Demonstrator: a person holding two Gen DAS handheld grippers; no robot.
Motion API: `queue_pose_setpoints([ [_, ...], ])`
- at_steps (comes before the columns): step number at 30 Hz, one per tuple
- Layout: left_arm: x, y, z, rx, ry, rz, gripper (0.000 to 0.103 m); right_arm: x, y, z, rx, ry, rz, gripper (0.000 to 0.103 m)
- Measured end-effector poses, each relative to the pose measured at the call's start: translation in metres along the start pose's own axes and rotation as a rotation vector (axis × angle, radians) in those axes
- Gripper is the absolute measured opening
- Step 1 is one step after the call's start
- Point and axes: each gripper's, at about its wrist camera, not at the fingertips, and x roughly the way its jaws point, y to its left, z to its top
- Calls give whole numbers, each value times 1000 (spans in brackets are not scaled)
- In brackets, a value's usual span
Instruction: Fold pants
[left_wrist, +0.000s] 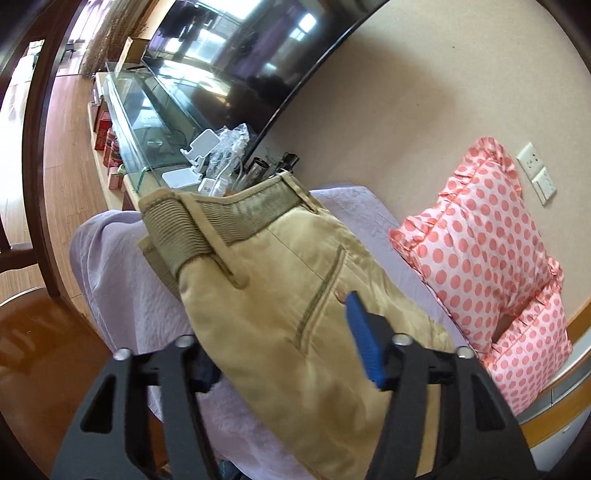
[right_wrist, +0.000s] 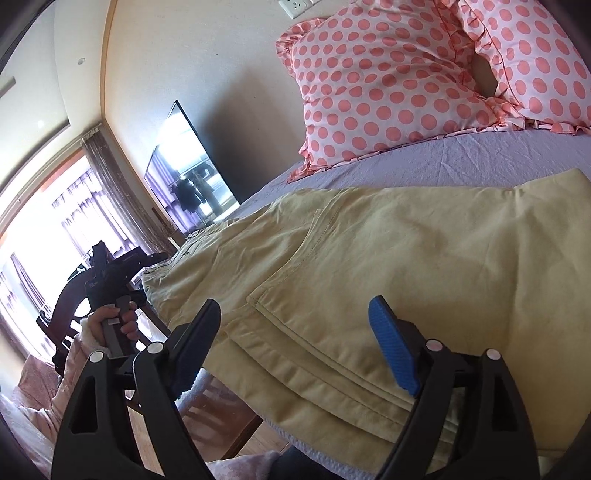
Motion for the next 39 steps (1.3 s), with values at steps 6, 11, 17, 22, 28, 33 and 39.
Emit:
queue_pose_setpoints([
  [6,-17,-56,14,148,-32,48,7,-19,-8,3,8,-47,-2,91],
  [11,-60,-185,-6,448,-56,-138,7,-58,-29,11,65,-163,-34,96],
  [17,-86,-330,-102,782,86,-479,8,-121,-72,13,199,-331,-106,101],
  [22,-53,-374,-240,1024,413,-601,7,-164,-107,0,306,-416,-218,102],
  [28,-47,-373,-271,1054,440,-596,8,-185,-134,-10,383,-425,-277,102],
  [33,-50,-375,-301,1225,477,-564,24,-179,-133,0,362,-387,-250,102],
  [39,-82,-346,-273,1177,545,-739,57,-150,-132,24,324,-207,-208,101],
])
